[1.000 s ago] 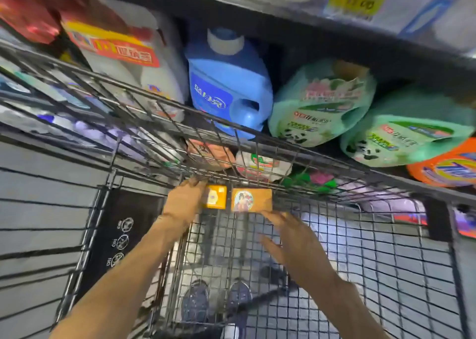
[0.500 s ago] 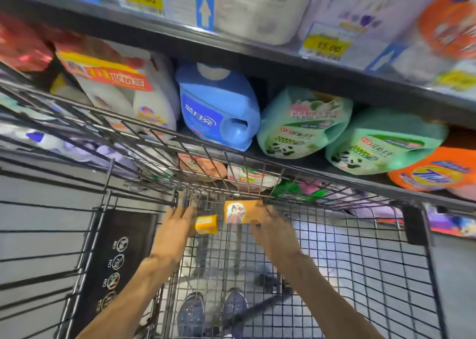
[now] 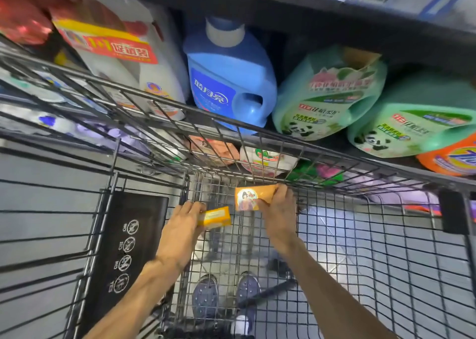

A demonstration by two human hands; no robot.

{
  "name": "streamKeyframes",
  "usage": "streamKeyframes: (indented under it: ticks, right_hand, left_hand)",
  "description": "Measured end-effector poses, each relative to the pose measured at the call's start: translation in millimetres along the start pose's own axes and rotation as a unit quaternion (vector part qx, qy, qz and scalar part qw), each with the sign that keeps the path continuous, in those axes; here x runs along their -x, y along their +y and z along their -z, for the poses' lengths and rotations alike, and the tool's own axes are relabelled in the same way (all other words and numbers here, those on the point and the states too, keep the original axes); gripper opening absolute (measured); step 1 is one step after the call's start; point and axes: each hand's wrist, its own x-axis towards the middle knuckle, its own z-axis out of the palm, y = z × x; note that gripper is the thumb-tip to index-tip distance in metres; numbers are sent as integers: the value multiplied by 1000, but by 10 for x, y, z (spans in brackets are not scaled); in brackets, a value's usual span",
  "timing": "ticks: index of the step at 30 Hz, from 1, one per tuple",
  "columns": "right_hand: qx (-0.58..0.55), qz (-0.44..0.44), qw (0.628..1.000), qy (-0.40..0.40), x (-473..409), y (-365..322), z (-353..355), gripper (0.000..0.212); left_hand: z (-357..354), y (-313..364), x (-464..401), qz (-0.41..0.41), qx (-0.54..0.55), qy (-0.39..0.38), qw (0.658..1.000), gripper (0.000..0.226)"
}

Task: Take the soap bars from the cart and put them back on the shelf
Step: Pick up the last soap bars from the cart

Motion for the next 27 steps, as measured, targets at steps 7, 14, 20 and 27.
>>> streamKeyframes:
  ticks: [7,14,20,27]
  right_hand:
    - [-176,-33,982,-56,37,89,137,42]
    - [-300,-66,942,-133,165,276,388,46]
    - [-313,-32,937,-152,469,304,1014,43]
    - [-394,-29,914,-93,1203,282,2237,19]
  left_hand:
    - [116,60,49,23,26,-8,999,45]
    - [291,126,159,23,88,-37,995,45]
    - [719,355,370,-1,219,-68,973,47]
    - [1499,1106,641,-44,291,-74,953,40]
